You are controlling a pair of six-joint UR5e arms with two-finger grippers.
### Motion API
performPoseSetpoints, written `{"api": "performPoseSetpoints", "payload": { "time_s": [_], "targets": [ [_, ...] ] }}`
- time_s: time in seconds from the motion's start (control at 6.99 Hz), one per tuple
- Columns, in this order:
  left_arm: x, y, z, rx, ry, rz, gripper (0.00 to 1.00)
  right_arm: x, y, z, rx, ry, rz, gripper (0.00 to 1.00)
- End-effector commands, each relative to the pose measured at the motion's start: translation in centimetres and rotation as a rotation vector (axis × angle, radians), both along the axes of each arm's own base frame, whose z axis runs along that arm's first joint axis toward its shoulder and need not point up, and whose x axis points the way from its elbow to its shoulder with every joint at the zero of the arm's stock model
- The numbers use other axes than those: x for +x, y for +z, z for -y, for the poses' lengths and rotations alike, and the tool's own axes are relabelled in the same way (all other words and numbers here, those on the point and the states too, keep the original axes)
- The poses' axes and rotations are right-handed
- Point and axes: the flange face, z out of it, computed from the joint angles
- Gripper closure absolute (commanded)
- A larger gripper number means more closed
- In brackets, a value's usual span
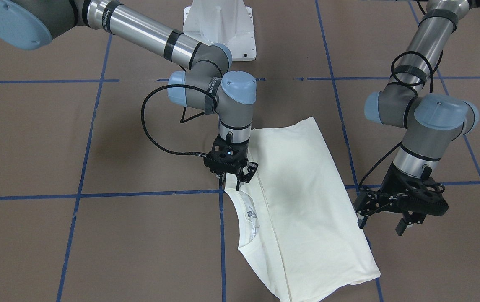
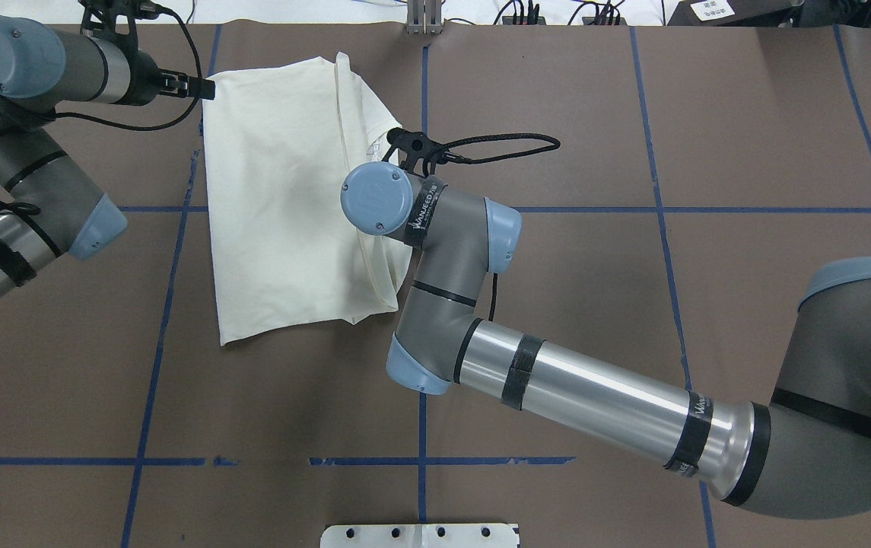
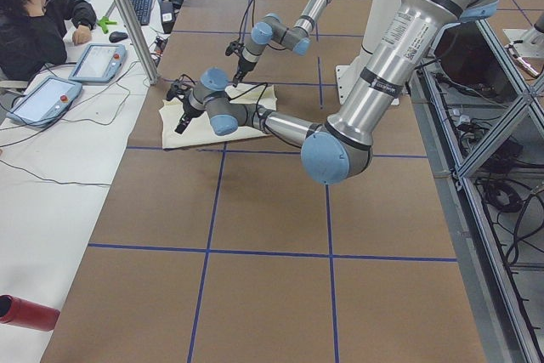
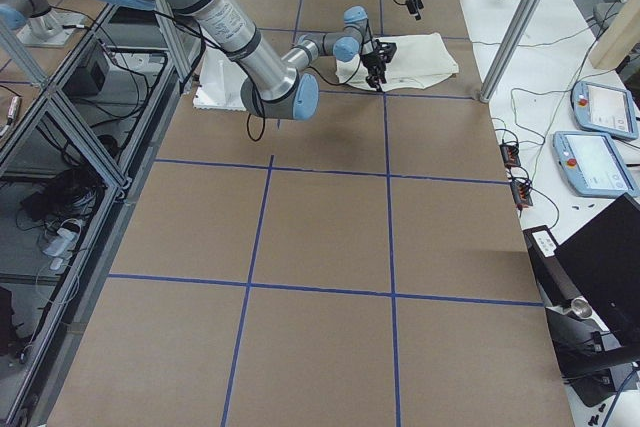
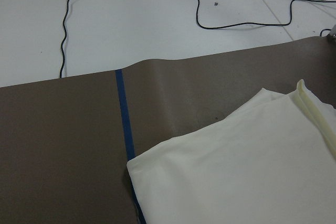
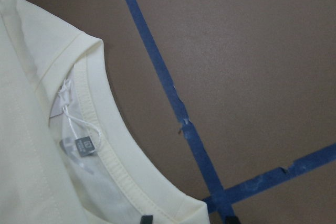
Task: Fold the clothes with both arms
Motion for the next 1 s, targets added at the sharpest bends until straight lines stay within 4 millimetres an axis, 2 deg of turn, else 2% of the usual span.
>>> {"api": "performPoseSetpoints", "payload": {
  "time_s": [0.0,0.14,0.29,0.43,0.57,0.72,0.86],
  "targets": [
    [0.0,0.0,0.0,0.000,0.001,0.000,0.00,-0.3,0.2,-0.4,-0.003,0.000,-0.001,0.60],
    [0.0,0.0,0.0,0.000,0.001,0.000,0.00,-0.3,0.1,-0.4,-0.005,0.003,0.002,0.74],
    [0.0,0.0,0.0,0.000,0.001,0.000,0.00,-0.3,-0.1,-0.4,-0.011,0.010,0.010,1.00],
    [0.0,0.0,0.0,0.000,0.001,0.000,0.00,-0.1,-0.3,-0.3,-0.011,0.013,0.014,1.00],
    [0.1,-0.1,-0.1,0.002,0.002,-0.002,0.00,0.7,-2.1,-0.7,-0.003,0.009,0.047,1.00],
    [0.2,-0.5,-0.6,0.009,0.006,-0.008,0.00,2.5,-1.3,-1.9,-0.005,-0.006,0.067,1.00],
    [0.1,-0.7,-0.6,0.011,0.006,-0.012,0.00,5.7,1.7,-3.7,0.006,-0.020,0.079,1.00]
  ]
}}
